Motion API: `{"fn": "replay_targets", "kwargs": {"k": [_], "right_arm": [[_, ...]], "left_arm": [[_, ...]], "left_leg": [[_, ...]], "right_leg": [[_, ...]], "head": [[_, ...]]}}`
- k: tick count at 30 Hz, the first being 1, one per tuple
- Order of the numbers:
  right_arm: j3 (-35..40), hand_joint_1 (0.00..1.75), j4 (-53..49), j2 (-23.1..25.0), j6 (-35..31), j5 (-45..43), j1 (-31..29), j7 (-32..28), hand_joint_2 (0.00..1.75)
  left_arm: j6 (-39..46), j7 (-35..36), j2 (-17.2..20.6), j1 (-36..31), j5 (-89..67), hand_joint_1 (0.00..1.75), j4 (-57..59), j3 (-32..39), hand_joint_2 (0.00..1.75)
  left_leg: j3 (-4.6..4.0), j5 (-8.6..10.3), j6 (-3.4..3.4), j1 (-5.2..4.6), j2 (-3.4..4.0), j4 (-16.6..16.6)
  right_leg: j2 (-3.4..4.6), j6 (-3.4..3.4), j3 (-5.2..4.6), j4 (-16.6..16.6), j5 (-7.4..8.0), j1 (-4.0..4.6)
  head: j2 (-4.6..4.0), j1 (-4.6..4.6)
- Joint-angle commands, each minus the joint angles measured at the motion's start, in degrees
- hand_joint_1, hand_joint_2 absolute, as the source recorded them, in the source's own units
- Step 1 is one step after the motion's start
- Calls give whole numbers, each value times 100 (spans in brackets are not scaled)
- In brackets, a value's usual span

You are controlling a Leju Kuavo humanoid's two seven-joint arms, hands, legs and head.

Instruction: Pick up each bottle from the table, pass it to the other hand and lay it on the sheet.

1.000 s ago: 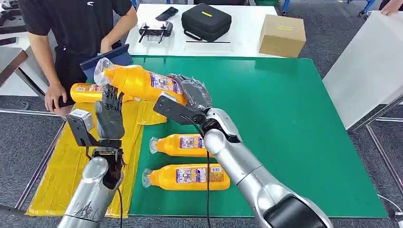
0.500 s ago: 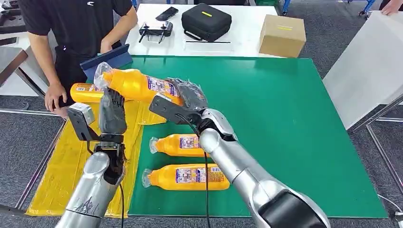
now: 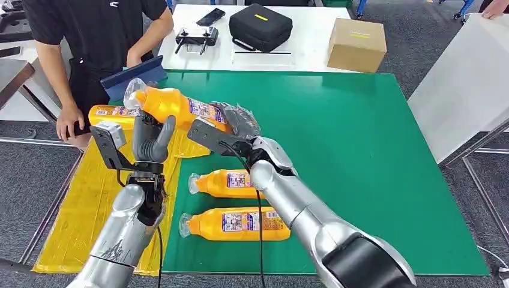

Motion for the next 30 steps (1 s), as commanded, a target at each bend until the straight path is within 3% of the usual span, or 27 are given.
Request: {"fn": "replay_targets", "kwargs": {"k": [1,14,21,30], "right_arm": [[-24,175,579,18,-17,-13,-412,11,175],[123,175,502,18,-159,-91,-429,-48,175],[353,175,622,18,-219,-253,-531,-42,175],[481,175,717,18,-253,-400,-583,-31,175]], "left_arm": [[-8,19,35,-351,14,0,439,-193,175],[-102,38,-9,-458,421,0,781,-189,175],[-993,650,-151,-533,1766,0,1107,-56,175],[-1450,1028,-184,-608,2574,0,1228,-145,175]], "left_leg": [[20,-11,-24,5,-6,8],[14,-8,-21,5,-5,6],[9,-4,-15,3,-2,3],[9,-4,-15,1,-3,2]], "right_leg": [[-8,-14,24,6,-13,5],[-7,-12,18,5,-10,5],[-4,-9,11,2,-5,2],[-4,-9,10,4,-6,1]], "head": [[0,-2],[0,-2],[0,-2],[0,-2]]}}
